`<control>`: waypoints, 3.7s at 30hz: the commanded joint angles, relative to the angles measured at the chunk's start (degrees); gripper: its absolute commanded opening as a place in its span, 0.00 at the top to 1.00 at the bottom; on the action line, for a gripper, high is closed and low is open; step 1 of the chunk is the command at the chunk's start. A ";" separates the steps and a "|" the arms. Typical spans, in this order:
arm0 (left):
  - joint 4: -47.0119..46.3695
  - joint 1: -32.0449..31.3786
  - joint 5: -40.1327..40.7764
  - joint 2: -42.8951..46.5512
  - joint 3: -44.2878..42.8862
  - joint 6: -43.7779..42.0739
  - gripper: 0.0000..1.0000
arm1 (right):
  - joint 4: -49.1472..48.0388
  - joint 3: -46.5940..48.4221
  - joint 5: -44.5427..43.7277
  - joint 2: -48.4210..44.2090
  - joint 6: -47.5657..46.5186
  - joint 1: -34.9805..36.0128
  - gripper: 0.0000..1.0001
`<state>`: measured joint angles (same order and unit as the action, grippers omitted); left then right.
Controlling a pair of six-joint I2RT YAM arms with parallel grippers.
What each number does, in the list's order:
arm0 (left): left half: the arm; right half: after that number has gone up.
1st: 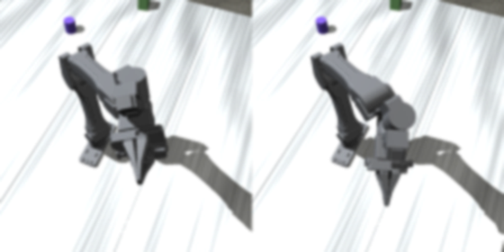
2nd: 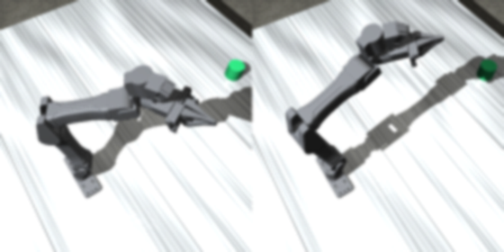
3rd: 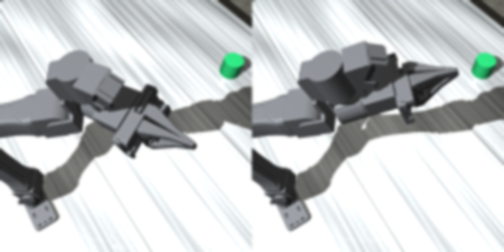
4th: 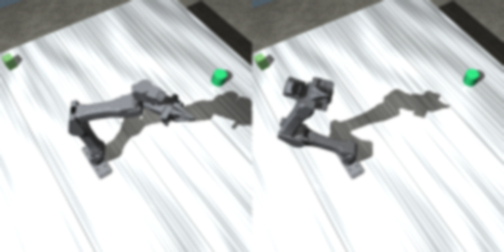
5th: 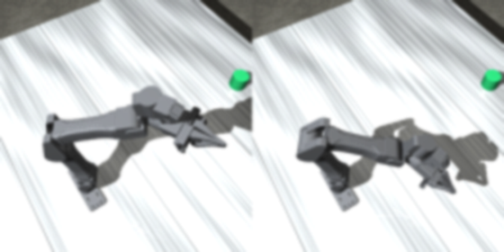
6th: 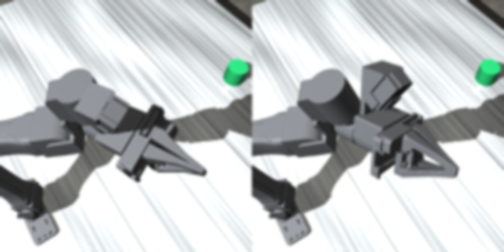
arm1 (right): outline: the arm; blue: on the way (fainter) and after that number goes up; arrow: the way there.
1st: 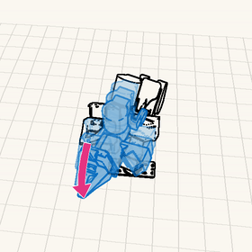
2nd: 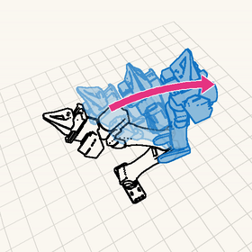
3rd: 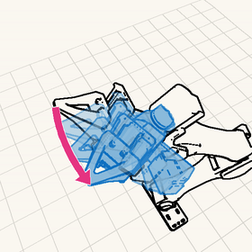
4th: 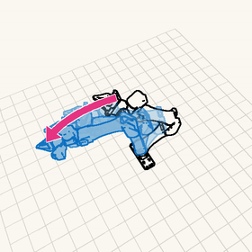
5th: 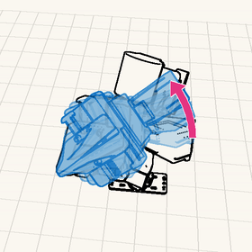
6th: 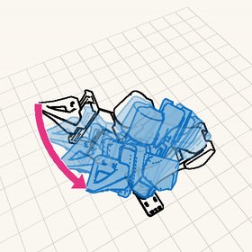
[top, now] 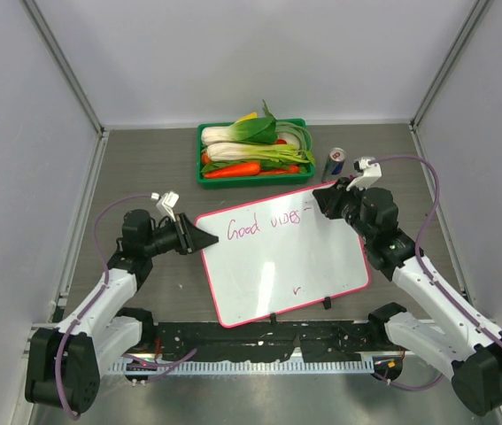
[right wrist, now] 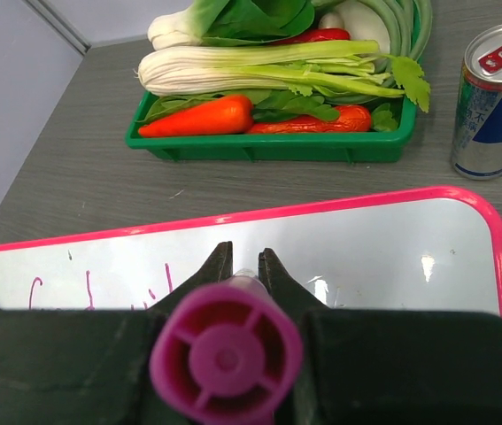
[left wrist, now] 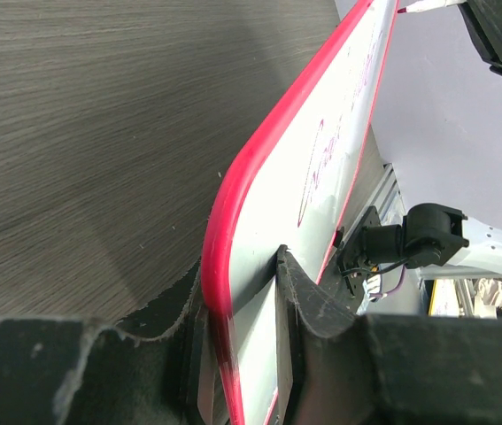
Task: Write a sentence on the whiteboard
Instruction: Write with the whiteboard marker on the whiteboard.
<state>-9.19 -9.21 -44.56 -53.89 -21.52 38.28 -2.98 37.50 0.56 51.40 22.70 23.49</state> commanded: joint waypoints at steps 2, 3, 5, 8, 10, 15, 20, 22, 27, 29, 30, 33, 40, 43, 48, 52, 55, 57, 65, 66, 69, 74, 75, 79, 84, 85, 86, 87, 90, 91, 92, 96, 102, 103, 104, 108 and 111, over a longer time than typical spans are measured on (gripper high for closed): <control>2.25 1.65 13.27 -1.13 0.51 -10.42 1.00 | -1.85 -0.32 -0.38 -0.42 -0.20 -0.19 0.99; 2.25 1.65 13.27 -1.04 0.60 -10.42 1.00 | -1.76 -0.49 -0.38 -0.42 -0.20 -0.19 0.99; 2.33 1.65 13.18 -1.22 0.60 -10.33 1.00 | -1.06 -0.49 -2.30 -0.59 -0.46 -0.19 0.98; 2.16 1.65 13.18 -1.13 0.69 -10.42 1.00 | -0.10 -0.84 -3.02 -1.03 -0.81 -0.11 0.99; 2.07 1.65 13.18 -1.13 0.69 -10.42 1.00 | 0.34 -1.19 -3.02 -0.95 -1.08 -0.19 0.99; 2.16 1.57 13.09 -0.96 0.78 -10.33 1.00 | 1.31 -1.37 -2.41 -1.65 -1.34 -0.19 0.98; 2.07 1.57 12.91 -0.69 0.86 -10.16 1.00 | 2.28 -1.90 -1.88 -2.70 -1.43 -0.19 0.99; 1.98 1.65 12.83 -0.78 0.86 -10.25 1.00 | 2.63 -2.16 -1.44 -3.14 -1.34 -0.11 0.99; 1.90 1.65 12.74 -0.95 0.86 -10.16 1.00 | 4.29 -2.78 -1.35 -3.85 -1.17 -0.19 0.99; 1.81 1.57 12.74 -0.96 1.04 -10.07 1.00 | 4.57 -3.21 -1.44 -4.20 -0.99 -0.19 0.99; 1.81 1.65 12.74 -0.87 0.95 -10.16 1.00 | 4.74 -3.31 -1.44 -4.37 -1.08 -0.19 0.99; 1.81 1.65 12.56 -1.04 0.95 -10.07 1.00 | 5.18 -3.83 -1.44 -4.81 -0.99 -0.11 0.99; 1.54 1.65 12.21 -1.66 0.86 -10.07 1.00 | 5.27 -3.31 -1.61 -4.64 -1.52 -0.19 0.99; 1.37 1.57 12.12 -2.10 0.86 -10.07 1.00 | 5.44 -2.34 -2.05 -4.38 -1.69 -0.19 0.98; 1.28 1.65 12.12 -2.63 0.69 -10.16 1.00 | 5.62 -1.46 -3.46 -3.85 -2.22 -0.19 0.99; 1.37 1.65 12.21 -2.62 0.78 -10.25 1.00 | 5.27 -0.41 -3.98 -3.32 -2.22 -0.19 0.99; 1.37 1.57 12.30 -2.54 0.60 -10.33 1.00 | 4.92 0.38 -3.99 -2.88 -2.05 -0.11 0.99; 1.46 1.57 12.30 -2.62 0.60 -10.25 1.00 | 4.65 0.91 -3.90 -3.05 -1.69 -0.19 0.99; 1.46 1.65 12.21 -2.62 0.51 -10.25 1.00 | 3.60 2.14 -6.09 -3.50 -1.08 -0.11 0.99; 1.46 1.57 12.12 -2.54 0.51 -10.25 1.00 | 3.60 2.23 -6.36 -3.41 -1.08 -0.19 0.99; 1.54 1.65 12.12 -2.54 0.51 -10.25 1.00 | 3.42 2.41 -6.53 -2.09 -0.90 -0.19 0.99; 1.46 1.57 12.21 -2.54 0.51 -10.25 1.00 | 3.60 1.88 -6.36 -1.21 -1.25 -0.11 0.99; 1.54 1.65 12.30 -2.62 0.51 -10.25 1.00 | 3.69 1.71 -6.18 -1.12 -1.08 -0.11 0.99; 1.46 1.65 12.04 -2.54 0.60 -10.25 1.00 | 4.57 1.00 -5.57 -1.04 -1.25 -0.19 0.99; 1.46 1.65 12.04 -2.54 0.51 -10.25 1.00 | 5.62 0.30 -4.60 -1.91 -1.52 -0.19 0.99; 1.37 1.65 12.04 -2.54 0.60 -10.16 1.00 | 6.06 0.12 -4.34 -2.26 -1.52 -0.19 0.99; 1.28 1.65 12.12 -2.54 0.60 -10.24 1.00 | 6.23 0.03 -4.42 -2.44 -1.60 -0.19 0.99; 1.28 1.65 12.04 -2.62 0.60 -10.16 1.00 | 6.50 -0.14 -4.25 -2.88 -1.60 -0.19 0.98; 1.37 1.65 12.04 -2.54 0.51 -10.25 1.00 | 7.20 -0.67 -3.99 -3.58 -1.78 -0.19 0.98; 1.37 1.57 11.95 -2.45 0.51 -10.07 1.00 | 7.81 -0.58 -3.99 -3.85 -1.87 -0.19 0.99; 1.37 1.65 11.95 -2.54 0.51 -10.16 1.00 | 8.08 -0.76 -4.07 -3.93 -1.87 -0.19 0.99; 1.28 1.65 11.95 -2.36 0.69 -10.07 1.00 | 8.78 -1.46 -4.68 -4.81 -1.87 -0.19 0.99; 1.10 1.65 11.86 -2.27 0.86 -9.98 1.00 | 8.79 -1.11 -8.20 -4.47 -1.69 -0.19 0.99; 1.02 1.65 11.77 -2.27 0.86 -9.89 1.00 | 8.61 -0.67 -8.73 -4.11 -1.61 -0.19 0.99; 1.02 1.65 11.60 -2.45 0.78 -9.98 1.00 | 8.43 -0.32 -9.43 -3.50 -1.78 -0.19 0.99; 0.75 1.65 11.60 -2.54 0.86 -9.98 1.00 | 7.38 1.35 -10.49 -2.10 -1.34 -0.19 0.99; 0.75 1.48 11.51 -2.63 0.78 -10.07 1.00 | 6.15 2.40 -10.49 -1.04 -1.25 -0.20 0.99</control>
<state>-10.04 -8.97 -44.99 -55.42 -21.52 38.33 5.98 36.84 -7.09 48.93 21.39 23.49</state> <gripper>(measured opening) 0.289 0.191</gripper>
